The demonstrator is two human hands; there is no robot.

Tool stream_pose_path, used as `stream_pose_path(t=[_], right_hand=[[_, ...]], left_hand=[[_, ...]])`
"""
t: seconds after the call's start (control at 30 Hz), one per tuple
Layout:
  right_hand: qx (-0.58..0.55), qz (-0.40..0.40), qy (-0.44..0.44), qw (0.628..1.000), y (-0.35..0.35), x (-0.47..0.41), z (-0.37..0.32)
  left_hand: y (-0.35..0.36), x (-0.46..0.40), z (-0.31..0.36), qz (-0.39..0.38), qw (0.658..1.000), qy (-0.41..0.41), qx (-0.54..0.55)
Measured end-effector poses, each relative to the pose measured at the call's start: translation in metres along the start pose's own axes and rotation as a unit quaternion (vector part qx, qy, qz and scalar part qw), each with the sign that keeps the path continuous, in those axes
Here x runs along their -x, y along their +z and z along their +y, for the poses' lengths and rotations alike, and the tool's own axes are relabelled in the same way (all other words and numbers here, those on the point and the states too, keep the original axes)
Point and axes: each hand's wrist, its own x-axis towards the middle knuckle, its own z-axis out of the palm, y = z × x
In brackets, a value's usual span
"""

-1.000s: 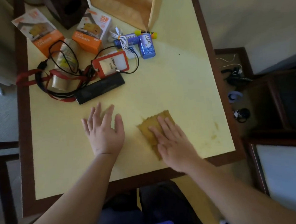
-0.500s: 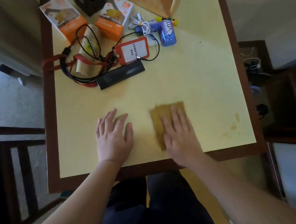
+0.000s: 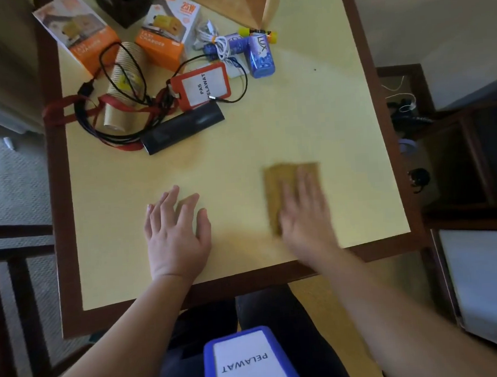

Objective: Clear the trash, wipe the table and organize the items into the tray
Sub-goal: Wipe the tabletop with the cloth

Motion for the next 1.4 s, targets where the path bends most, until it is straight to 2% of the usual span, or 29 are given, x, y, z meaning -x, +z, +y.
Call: stream_pose_path(t=[0.07,0.1,0.13,0.2,0.3,0.4,0.47,0.5,0.57,0.63,0.7,0.77,0.9,1.07,1.27,1.4], right_hand=[[0.009,-0.037,-0.126,0.991,0.009,0.051,-0.006],[0.025,-0.049,-0.147,0.988,0.009,0.064,0.011],[0.038,-0.06,-0.13,0.989,0.007,0.07,0.036],[0.047,-0.046,-0.036,0.997,-0.002,0.062,0.095],[-0.003,0.004,0.104,0.995,-0.025,0.019,0.151],[-0.055,0.048,0.2,0.977,-0.044,-0.04,0.143],[-0.059,0.045,0.223,0.972,-0.048,-0.06,0.111],[-0.043,0.035,0.189,0.98,-0.046,-0.06,0.092],[0.003,0.015,0.027,1.0,-0.029,-0.038,0.055],[0.039,-0.025,-0.13,0.99,-0.016,-0.001,0.042],[0.065,-0.067,-0.189,0.977,-0.019,0.013,0.057],[0.083,-0.087,-0.182,0.976,-0.031,0.001,0.082],[0.047,-0.028,-0.103,0.993,-0.062,-0.07,0.116],[0.009,0.02,0.012,1.0,-0.112,-0.204,0.109],[0.004,0.06,0.039,0.997,-0.184,-0.368,0.089],[-0.003,0.06,0.037,0.998,-0.203,-0.403,0.081]], left_hand=[[-0.002,0.0,0.001,-0.01,1.0,-0.004,0.002],[-0.002,0.0,0.001,-0.012,1.0,-0.006,0.004],[-0.002,0.0,0.002,-0.011,1.0,-0.007,0.004],[-0.001,0.0,0.002,-0.006,1.0,-0.004,0.003],[0.003,0.001,0.001,0.001,1.0,0.004,-0.007],[0.006,0.002,0.0,0.007,1.0,0.01,-0.009],[0.006,0.001,0.0,0.007,1.0,0.009,-0.009],[0.006,0.001,0.001,0.007,1.0,-0.001,-0.008],[0.005,-0.001,0.011,0.013,1.0,-0.019,0.009],[0.007,-0.008,0.033,0.012,0.999,0.001,0.038],[0.014,-0.024,0.058,0.009,0.998,0.047,0.052],[0.023,-0.045,0.081,0.003,0.997,0.053,0.052],[0.044,-0.072,0.1,0.019,0.999,-0.001,0.029],[0.055,-0.074,0.105,0.041,0.999,-0.011,0.003],[0.061,-0.075,0.105,0.091,0.996,0.002,-0.003],[0.066,-0.075,0.102,0.114,0.993,0.011,-0.007]])
